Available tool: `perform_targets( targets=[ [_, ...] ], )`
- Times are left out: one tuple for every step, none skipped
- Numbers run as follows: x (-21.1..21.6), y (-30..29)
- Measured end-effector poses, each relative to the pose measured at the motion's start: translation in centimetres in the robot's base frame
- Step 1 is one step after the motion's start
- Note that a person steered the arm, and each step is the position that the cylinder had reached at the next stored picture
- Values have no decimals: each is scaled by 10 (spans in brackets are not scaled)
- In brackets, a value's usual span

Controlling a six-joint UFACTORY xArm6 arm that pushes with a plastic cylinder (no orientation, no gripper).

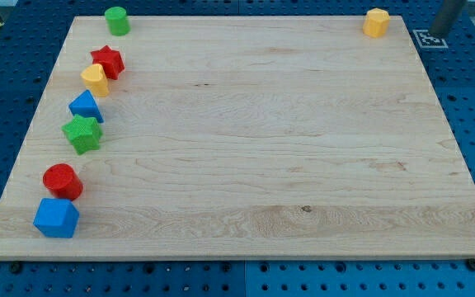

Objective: Move the yellow hexagon towards the left line of blocks

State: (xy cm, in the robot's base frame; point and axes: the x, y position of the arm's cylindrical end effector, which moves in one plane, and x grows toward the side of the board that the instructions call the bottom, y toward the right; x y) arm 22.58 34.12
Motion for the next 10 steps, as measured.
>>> perform_targets(
  targets=[
    [-7,0],
    [-8,-8],
    [-8,-35],
    [-10,-65],
    [-17,-95],
    [-31,-117],
    [-34,-130],
    [-27,-132],
    [-19,-133],
    [-18,-140]
  ],
)
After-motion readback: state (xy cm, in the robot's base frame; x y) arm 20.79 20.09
